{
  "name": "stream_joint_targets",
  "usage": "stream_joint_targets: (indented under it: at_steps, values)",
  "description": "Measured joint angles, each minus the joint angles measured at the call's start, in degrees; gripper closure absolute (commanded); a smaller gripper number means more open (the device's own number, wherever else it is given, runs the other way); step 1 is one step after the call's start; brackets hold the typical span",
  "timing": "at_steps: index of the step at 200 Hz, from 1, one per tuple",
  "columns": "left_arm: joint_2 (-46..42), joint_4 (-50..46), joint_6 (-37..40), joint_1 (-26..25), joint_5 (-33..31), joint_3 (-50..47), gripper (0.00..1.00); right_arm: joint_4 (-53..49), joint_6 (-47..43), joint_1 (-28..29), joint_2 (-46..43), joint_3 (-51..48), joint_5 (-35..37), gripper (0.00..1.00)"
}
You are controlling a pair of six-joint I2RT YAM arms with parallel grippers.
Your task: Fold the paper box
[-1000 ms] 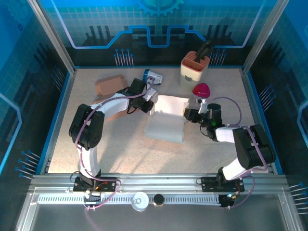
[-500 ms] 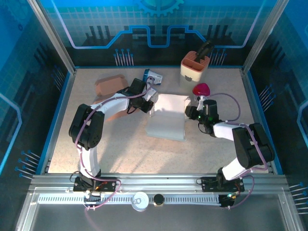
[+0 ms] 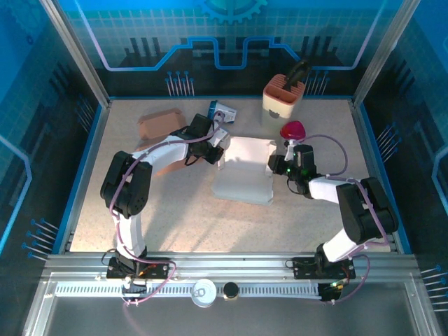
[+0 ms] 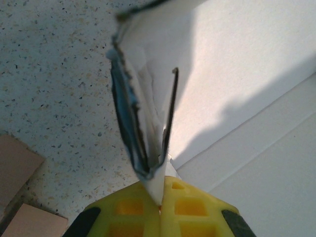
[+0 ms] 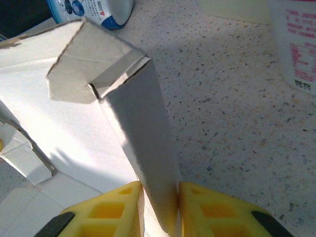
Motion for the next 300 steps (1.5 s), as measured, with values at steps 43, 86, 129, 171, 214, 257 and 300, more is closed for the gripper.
stream_joint_targets:
  at_steps: [43,86,129,171,214,257,300]
  values:
    - [0.0,-0.5,-0.1,0.0,-1.3,0.3,1.0,1.5,-0.9,2.2,-1.1,-1.6,0.9,0.73]
    - [0.0,-0.3,-0.7,0.0,-1.9,0.3,1.0,4.9,-1.1,2.9,-3.1,-5.6,0.5,0.69]
    - [0.0,0.5,-2.8,0.0,-2.8,0.3,1.0,9.1,-2.1,4.6,-3.2,-9.1,-0.7,0.66]
    - [0.2,1.3,-3.3,0.0,-3.4,0.3,1.0,12.3,-3.3,5.7,-3.6,-11.7,-0.9,0.65]
    - [0.3,1.9,-3.9,-0.1,-3.9,0.3,1.0,14.0,-4.1,6.8,-4.0,-13.3,-1.3,0.64]
    - [0.3,3.8,-5.5,-0.3,-4.9,-0.7,1.0,15.9,-4.5,7.5,-4.0,-14.1,-1.5,0.63]
    - [0.3,6.2,-7.0,-0.6,-5.7,-1.6,1.0,17.3,-5.4,8.8,-3.9,-14.8,-0.9,0.64]
